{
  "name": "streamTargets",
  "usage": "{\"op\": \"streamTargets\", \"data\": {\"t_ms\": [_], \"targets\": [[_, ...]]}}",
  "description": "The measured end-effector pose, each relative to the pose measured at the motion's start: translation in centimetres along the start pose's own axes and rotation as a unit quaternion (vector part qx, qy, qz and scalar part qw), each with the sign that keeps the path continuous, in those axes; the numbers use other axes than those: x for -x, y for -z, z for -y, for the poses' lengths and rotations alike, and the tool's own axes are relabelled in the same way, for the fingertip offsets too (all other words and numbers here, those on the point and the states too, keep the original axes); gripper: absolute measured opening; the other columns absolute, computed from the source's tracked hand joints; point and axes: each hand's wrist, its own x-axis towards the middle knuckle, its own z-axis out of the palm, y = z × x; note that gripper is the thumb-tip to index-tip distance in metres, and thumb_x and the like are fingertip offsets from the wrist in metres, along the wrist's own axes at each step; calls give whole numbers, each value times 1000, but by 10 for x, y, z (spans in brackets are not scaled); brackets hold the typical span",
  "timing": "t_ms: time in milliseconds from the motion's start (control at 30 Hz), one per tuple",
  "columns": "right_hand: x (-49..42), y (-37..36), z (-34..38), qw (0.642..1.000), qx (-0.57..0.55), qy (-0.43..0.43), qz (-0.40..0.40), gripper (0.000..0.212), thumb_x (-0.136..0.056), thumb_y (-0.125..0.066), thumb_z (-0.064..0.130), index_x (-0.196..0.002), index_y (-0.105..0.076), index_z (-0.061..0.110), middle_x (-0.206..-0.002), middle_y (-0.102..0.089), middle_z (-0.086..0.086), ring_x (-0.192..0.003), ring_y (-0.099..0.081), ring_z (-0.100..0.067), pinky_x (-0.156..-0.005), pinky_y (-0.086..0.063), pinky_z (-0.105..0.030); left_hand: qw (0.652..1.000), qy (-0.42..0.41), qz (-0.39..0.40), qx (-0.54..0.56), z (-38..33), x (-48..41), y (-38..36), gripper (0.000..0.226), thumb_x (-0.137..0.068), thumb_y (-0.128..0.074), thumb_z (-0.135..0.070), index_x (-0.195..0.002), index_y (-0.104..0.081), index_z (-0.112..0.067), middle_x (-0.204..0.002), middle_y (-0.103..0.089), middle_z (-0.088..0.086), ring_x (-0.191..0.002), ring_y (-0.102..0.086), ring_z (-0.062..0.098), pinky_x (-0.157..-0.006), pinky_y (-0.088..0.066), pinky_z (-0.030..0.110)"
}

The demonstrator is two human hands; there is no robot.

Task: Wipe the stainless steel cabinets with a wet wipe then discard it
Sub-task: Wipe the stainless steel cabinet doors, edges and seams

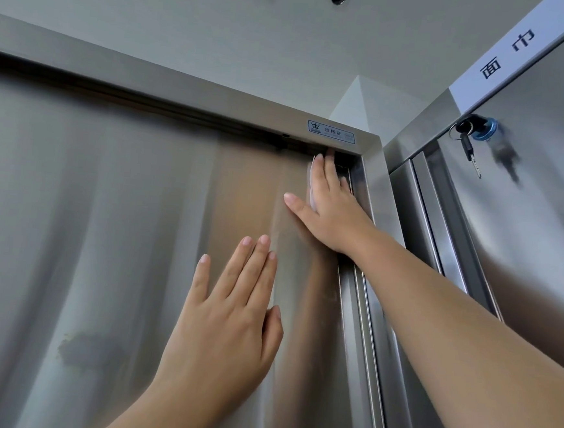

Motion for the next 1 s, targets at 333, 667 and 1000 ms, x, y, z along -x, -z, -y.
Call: {"op": "streamTargets", "data": {"t_ms": [333,667,1000], "targets": [[103,-19,7,996,65,49,47,91,-78,0,66,-143,20,6,-149,31,-13,-140,21,-21,-112,12,-32,1000,5,26,-4,-2,0,4,57,-86,-29,-27,-129,-52,1,-139,-45,15,-128,-43,31,-96,-36,60],[82,-7,13,988,142,29,54,99,-77,-3,69,-141,19,-2,-150,24,-21,-138,25,-28,-108,22,-37,1000,1,31,-3,-1,0,4,57,-86,-29,-27,-130,-52,1,-140,-45,16,-129,-43,31,-97,-36,58],[139,-19,14,985,124,41,110,89,-79,-3,68,-130,35,7,-143,39,-18,-134,35,-23,-106,27,-30,998,5,57,-5,-2,0,6,60,-87,-24,-28,-134,-45,2,-144,-39,16,-133,-37,31,-101,-33,57]]}}
